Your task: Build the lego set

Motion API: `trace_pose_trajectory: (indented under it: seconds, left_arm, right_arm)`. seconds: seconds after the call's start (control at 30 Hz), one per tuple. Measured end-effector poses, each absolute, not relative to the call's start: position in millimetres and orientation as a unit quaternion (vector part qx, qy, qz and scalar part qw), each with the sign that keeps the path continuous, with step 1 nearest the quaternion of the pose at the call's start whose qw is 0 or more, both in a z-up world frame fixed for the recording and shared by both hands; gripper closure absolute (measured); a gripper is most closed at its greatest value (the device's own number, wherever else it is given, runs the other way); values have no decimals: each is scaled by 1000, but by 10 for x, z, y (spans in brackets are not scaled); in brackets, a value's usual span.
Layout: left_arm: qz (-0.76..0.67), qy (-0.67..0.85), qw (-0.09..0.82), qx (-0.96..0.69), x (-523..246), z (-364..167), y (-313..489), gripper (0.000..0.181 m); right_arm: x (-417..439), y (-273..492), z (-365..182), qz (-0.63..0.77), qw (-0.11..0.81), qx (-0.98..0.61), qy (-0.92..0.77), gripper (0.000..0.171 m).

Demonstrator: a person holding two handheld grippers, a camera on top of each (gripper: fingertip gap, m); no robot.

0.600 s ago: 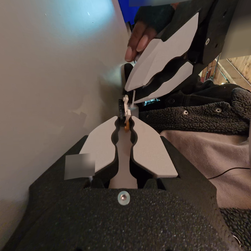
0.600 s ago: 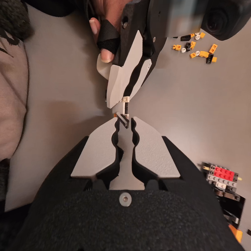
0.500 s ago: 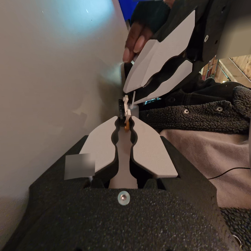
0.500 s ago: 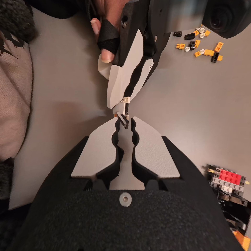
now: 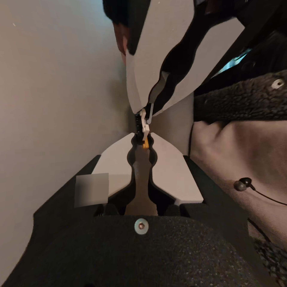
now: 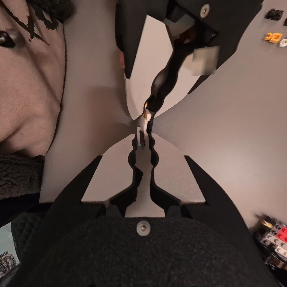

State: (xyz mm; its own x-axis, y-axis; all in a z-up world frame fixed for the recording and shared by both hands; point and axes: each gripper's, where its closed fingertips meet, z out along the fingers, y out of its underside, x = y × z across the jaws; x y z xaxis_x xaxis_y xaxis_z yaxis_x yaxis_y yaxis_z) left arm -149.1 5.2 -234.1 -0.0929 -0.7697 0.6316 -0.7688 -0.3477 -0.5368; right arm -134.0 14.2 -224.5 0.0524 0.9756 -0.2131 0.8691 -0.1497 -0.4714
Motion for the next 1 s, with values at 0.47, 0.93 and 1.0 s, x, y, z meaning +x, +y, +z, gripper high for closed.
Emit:
trace_pose_trajectory:
  seconds: [0.47, 0.93, 1.0]
  left_arm:
    - [-410, 632, 65, -654, -1562, -2284, 123, 168]
    - [-600, 529, 181, -572, -1404, -1617, 395, 167]
    - [-591, 539, 171, -576, -1419, -1650, 379, 167]
  right_arm:
    - [-1400, 167, -2195, 237, 177, -735, -610, 160]
    - [-1382, 394, -1611, 472, 372, -714, -358, 160]
    - [-1397, 369, -1654, 468, 363, -717, -367, 160]
